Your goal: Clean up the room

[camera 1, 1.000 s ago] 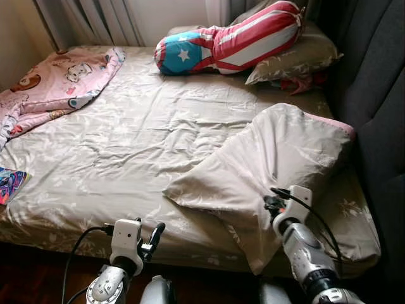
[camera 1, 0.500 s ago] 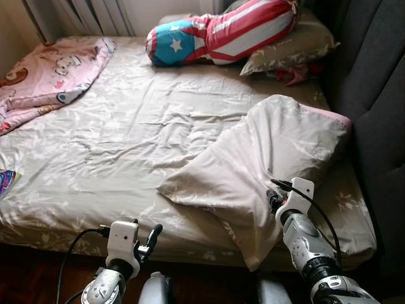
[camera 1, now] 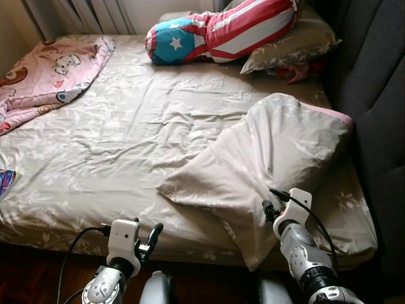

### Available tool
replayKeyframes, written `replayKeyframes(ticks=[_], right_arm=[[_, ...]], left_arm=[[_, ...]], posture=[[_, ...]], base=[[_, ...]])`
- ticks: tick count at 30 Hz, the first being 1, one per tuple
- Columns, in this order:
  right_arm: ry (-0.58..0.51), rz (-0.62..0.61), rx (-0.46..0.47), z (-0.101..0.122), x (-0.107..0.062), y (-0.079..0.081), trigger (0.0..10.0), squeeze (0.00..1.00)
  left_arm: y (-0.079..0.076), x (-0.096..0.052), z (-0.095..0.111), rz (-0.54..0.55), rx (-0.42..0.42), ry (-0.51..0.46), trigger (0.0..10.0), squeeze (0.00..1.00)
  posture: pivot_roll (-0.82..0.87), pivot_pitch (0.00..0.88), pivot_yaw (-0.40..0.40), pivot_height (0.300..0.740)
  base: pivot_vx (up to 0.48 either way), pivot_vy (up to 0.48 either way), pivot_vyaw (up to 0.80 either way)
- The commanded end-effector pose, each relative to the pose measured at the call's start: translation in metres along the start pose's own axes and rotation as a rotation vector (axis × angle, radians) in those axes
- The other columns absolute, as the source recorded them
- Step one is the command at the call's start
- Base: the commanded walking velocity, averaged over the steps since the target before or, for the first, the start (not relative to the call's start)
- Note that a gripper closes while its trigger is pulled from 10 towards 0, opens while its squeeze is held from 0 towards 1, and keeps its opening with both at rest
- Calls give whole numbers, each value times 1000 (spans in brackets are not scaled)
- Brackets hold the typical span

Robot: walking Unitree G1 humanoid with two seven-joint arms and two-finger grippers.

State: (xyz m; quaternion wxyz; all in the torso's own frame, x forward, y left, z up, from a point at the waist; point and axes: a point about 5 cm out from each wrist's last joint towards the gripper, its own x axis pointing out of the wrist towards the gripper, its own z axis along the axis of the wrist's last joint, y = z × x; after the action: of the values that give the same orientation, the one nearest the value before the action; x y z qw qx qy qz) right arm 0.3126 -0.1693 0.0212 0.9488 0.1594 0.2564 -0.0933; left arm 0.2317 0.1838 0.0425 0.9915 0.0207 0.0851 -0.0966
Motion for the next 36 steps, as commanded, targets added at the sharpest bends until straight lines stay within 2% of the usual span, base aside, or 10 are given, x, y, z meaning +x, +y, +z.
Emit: replayKeyframes(ticks=[1, 5, 20, 21, 22, 29, 36], right_arm=[[12, 5, 19, -4, -2, 2, 10000, 1000], [44, 44, 54, -13, -4, 5, 10000, 1000], [92, 11, 29, -23, -2, 2, 10000, 1000], [88, 17, 27, -22, -1, 3, 10000, 910], [84, 23, 14, -22, 0, 4, 10000, 0], [66, 51, 14, -21, 1, 11, 10000, 0], [62, 73, -4, -20, 3, 19, 10000, 0]], left_arm=[[2, -1, 0, -2, 14, 17, 10000, 0], [1, 0, 1, -5, 12, 14, 10000, 0], [2, -8, 2, -10, 20, 18, 10000, 0], [1, -9, 2, -11, 20, 19, 10000, 0], [1, -9, 2, -12, 20, 19, 10000, 0], [1, -16, 5, -17, 27, 17, 10000, 0], [3, -25, 18, -23, 46, -1, 10000, 0]], posture=[[-38, 188, 65, 650], [-37, 188, 65, 650], [-8, 213, 73, 650], [-6, 217, 74, 650], [-4, 219, 74, 650], [27, 239, 79, 650], [68, 276, 93, 650]], base=[[0, 0, 0], [0, 0, 0], [0, 0, 0], [0, 0, 0], [0, 0, 0], [0, 0, 0], [0, 0, 0]])
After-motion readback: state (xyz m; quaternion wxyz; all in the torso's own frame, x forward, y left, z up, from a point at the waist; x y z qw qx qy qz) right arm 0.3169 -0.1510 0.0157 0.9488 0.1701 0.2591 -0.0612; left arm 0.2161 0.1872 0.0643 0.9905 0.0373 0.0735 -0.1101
